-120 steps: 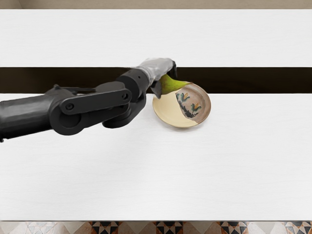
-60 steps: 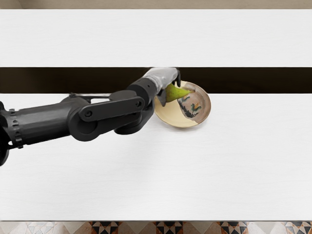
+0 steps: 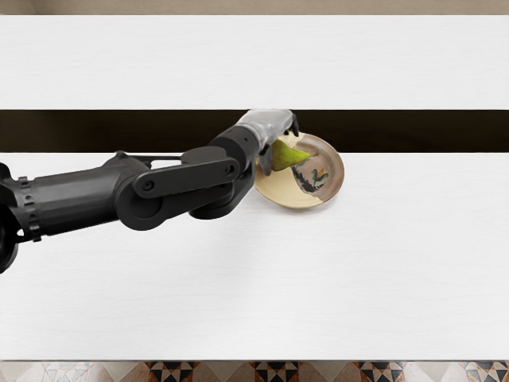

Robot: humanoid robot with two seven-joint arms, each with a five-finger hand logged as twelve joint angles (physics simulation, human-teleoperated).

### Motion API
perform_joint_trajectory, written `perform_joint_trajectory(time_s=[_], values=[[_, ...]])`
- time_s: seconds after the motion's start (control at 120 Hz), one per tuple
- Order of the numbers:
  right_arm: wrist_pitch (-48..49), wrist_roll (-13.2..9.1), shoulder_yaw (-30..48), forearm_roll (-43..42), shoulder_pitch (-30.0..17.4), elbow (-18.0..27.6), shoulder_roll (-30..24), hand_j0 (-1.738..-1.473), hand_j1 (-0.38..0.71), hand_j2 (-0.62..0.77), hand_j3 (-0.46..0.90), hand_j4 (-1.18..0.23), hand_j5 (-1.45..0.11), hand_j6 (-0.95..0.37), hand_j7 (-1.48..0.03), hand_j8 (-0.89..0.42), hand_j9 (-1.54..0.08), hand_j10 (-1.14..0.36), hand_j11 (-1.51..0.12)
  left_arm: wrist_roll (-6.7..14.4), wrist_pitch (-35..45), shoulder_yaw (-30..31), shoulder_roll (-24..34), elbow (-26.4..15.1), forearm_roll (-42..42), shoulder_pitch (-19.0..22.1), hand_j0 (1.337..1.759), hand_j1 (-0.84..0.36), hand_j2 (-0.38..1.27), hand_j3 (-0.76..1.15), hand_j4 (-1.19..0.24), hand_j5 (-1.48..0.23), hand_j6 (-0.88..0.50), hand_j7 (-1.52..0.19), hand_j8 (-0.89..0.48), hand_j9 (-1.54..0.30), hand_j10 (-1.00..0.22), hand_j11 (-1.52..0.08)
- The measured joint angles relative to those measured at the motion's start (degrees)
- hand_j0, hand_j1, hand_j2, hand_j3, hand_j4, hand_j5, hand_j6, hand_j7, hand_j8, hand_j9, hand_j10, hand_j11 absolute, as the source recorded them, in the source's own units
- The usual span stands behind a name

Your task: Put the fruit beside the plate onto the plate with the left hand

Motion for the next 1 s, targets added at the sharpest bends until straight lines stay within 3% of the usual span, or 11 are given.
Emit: perform_joint_trajectory(time_s=[0.275, 0.392, 0.5, 0.625, 0.758, 0.842, 0.917, 1.0], values=[[0.00, 0.00, 0.00, 0.00, -0.02, -0.02, 0.00, -1.658, -0.35, 0.00, 0.00, 0.00, 0.00, 0.00, 0.00, 0.00, 0.00, 0.00, 0.00, -0.01, -0.33, -0.32, 0.00, -2.41, -0.59, -1.76, 1.658, 0.02, 0.08, 0.00, -0.26, -0.38, -0.25, -0.38, -0.26, -0.38, -0.28, -0.38], [0.00, 0.00, 0.00, 0.00, -0.02, -0.07, 0.00, -1.658, -0.35, 0.00, 0.00, 0.00, 0.00, 0.00, 0.00, 0.00, 0.00, 0.00, 0.00, -0.01, -1.45, -0.74, 3.91, -5.88, -2.71, -3.84, 1.658, 0.05, 0.06, 0.00, -0.24, -0.34, -0.24, -0.34, -0.24, -0.34, -0.25, -0.34], [0.00, 0.00, -0.01, 0.00, -0.02, -0.08, 0.00, -1.658, -0.35, 0.00, 0.00, 0.00, 0.00, 0.00, 0.00, 0.00, 0.00, 0.00, 0.00, -0.01, -2.36, -2.20, 8.64, -10.85, -9.65, -3.91, 1.658, 0.10, 0.05, 0.00, -0.21, -0.28, -0.21, -0.28, -0.21, -0.28, -0.21, -0.28], [0.00, 0.00, -0.04, 0.00, -0.02, -0.09, 0.00, -1.658, -0.35, 0.00, 0.00, 0.00, 0.00, 0.00, 0.00, 0.00, 0.00, 0.00, 0.00, -0.01, -5.09, -5.18, 12.01, -13.78, -20.76, -4.28, 1.658, 0.20, 0.03, 0.00, -0.12, -0.16, -0.12, -0.16, -0.12, -0.16, -0.12, -0.16], [0.00, 0.00, -0.07, 0.00, -0.02, -0.09, 0.00, -1.658, -0.35, 0.00, 0.00, 0.00, 0.00, 0.00, 0.00, 0.00, 0.00, 0.00, 0.00, -0.01, -8.28, -8.67, 15.31, -17.07, -25.68, -3.80, 1.658, 0.26, 0.02, 0.00, -0.07, -0.10, -0.07, -0.10, -0.07, -0.09, -0.07, -0.09], [0.00, 0.00, -0.08, -0.02, -0.02, -0.09, 0.00, -1.658, -0.35, 0.00, 0.00, 0.00, 0.00, 0.00, 0.00, 0.00, 0.00, 0.00, 0.00, -0.01, -9.46, -9.71, 20.91, -19.78, -30.62, -3.72, 1.658, 0.29, 0.01, 0.00, -0.05, -0.07, -0.05, -0.07, -0.05, -0.07, -0.05, -0.07], [0.00, 0.00, -0.08, -0.03, -0.02, -0.09, 0.00, -1.658, -0.35, 0.00, 0.00, 0.00, 0.00, 0.00, 0.00, 0.00, 0.00, 0.00, 0.00, -0.01, -12.06, -11.10, 22.97, -21.74, -34.75, -1.43, 1.658, 0.30, 0.01, 0.00, -0.04, -0.06, -0.04, -0.05, -0.04, -0.05, -0.04, -0.05], [0.00, 0.00, -0.09, -0.03, 0.02, -0.06, 0.00, -1.658, -0.35, 0.00, 0.00, 0.00, 0.00, 0.00, 0.00, 0.00, 0.00, 0.00, 0.00, -0.01, -21.00, -18.37, 25.11, -22.78, -38.17, 8.43, 1.658, 0.31, 0.01, 0.00, -0.03, -0.04, -0.03, -0.04, -0.03, -0.04, -0.03, -0.04]])
